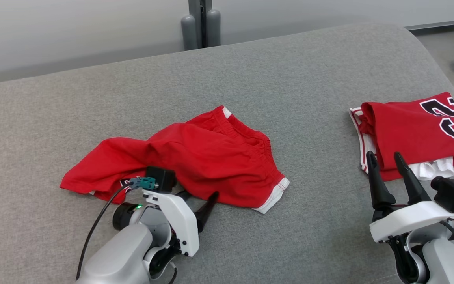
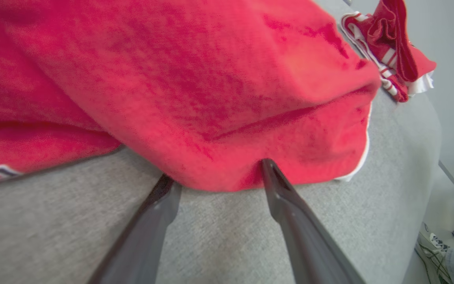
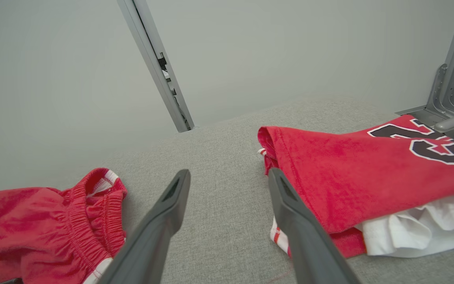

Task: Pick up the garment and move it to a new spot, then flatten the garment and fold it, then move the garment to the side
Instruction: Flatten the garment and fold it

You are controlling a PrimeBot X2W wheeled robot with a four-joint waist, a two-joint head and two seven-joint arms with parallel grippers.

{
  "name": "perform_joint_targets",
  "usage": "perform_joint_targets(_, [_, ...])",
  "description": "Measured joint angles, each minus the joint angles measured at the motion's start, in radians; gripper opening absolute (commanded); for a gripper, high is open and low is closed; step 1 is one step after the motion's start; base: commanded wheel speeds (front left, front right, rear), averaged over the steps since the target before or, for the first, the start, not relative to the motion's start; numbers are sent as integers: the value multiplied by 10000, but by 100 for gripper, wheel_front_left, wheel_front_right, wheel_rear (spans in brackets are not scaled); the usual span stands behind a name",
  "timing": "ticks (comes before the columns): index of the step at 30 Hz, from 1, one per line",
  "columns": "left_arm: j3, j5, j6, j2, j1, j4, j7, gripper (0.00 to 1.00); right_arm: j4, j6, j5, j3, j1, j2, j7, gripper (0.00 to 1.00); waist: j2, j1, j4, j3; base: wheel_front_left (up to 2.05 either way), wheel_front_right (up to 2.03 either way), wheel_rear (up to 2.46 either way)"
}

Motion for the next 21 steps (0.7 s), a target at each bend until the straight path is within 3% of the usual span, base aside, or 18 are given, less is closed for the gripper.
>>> perform_joint_targets(1, [-31, -6, -82, -75, -39, 65, 0, 80, 25, 0, 0, 12, 0, 2, -6, 100, 0, -1, -42, 10, 0, 0, 0])
perform_joint_targets(2, [-36, -6, -148, -107, -108, 96, -48, 37, 48, 0, 4, 12, -1, 4, -25, 100, 0, 0, -73, 14, 0, 0, 0])
perform_joint_targets(3, [-27, -17, -190, -111, -175, 105, -96, 0, 75, 0, 17, 29, -3, 13, -46, 100, 0, 0, -104, 13, 0, 0, 0])
perform_joint_targets(13, [98, -73, -351, 10, -1089, -1223, -48, 0, 205, 0, 77, 84, -102, 104, -180, 100, 0, 0, -514, 90, 0, 0, 0])
perform_joint_targets(21, [531, -2, 226, 366, -2647, -1778, 709, 0, 326, 0, 165, 159, -293, 226, -309, 100, 0, 0, -1114, 574, 0, 0, 0])
